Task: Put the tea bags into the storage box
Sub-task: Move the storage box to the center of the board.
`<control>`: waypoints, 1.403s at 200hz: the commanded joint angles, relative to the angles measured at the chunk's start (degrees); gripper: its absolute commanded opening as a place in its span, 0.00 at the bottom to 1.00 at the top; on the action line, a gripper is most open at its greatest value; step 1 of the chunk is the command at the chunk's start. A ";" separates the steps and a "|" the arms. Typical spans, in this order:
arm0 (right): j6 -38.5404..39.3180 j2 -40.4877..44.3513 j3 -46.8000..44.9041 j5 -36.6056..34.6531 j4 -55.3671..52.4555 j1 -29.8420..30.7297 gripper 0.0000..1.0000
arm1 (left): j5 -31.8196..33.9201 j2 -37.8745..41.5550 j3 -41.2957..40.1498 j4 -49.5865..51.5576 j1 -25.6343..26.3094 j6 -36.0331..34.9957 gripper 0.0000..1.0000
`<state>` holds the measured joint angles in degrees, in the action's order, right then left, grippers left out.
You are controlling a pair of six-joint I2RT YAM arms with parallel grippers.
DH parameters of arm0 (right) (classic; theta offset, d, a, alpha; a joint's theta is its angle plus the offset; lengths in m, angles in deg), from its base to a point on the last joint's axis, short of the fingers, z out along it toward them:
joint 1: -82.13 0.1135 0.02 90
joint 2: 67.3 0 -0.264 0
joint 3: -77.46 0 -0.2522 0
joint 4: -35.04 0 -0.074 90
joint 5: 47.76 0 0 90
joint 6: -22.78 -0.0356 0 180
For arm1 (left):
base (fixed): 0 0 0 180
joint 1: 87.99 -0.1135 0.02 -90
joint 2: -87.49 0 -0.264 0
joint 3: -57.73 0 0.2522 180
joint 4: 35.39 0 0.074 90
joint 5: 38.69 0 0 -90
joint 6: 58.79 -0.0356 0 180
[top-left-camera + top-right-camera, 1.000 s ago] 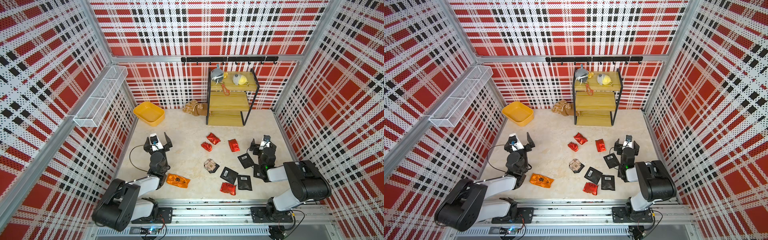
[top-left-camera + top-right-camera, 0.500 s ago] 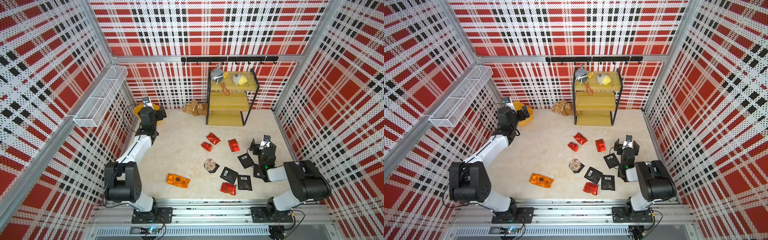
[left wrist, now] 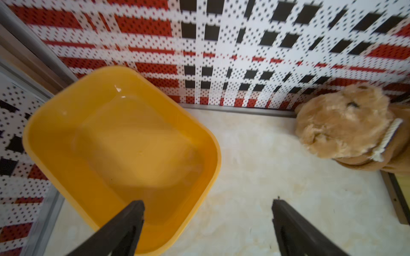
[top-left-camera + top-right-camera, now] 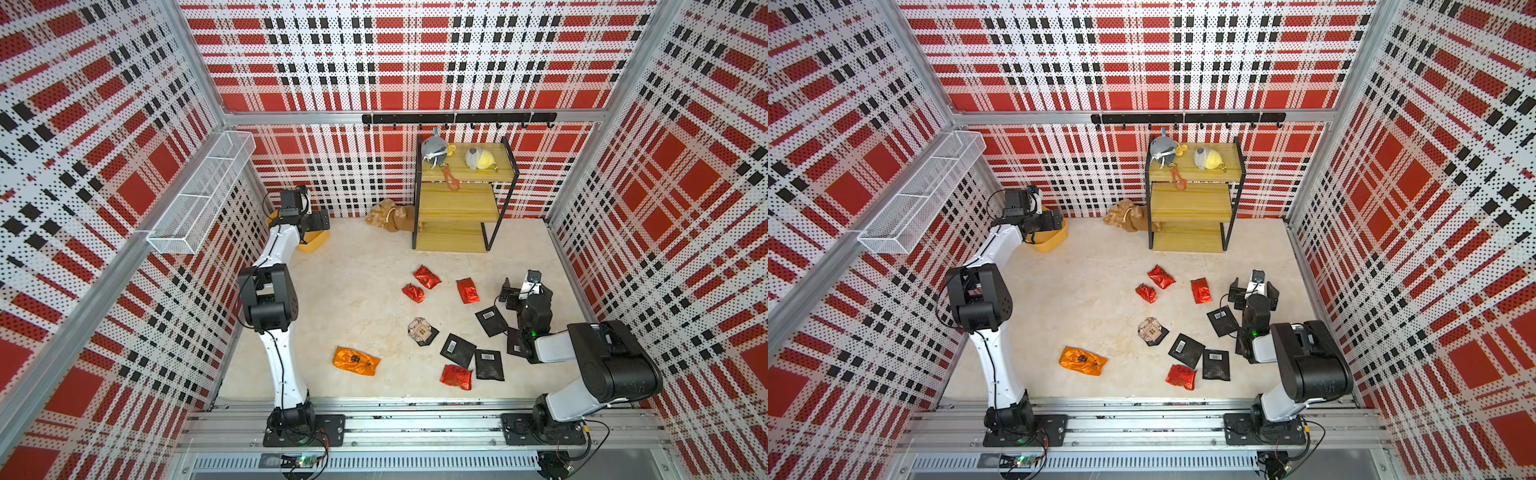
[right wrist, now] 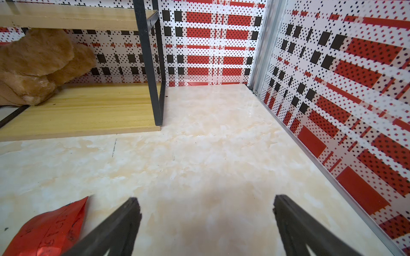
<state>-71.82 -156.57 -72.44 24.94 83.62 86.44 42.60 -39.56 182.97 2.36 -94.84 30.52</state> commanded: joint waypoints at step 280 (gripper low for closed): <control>-7.02 8.47 28.04 12.40 -52.41 1.04 1.00 | -1.70 -7.81 -0.34 11.97 8.59 -3.03 0.84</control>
<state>-74.29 -148.51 -46.45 34.90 45.53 86.47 42.51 -48.65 185.63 11.89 -89.31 27.18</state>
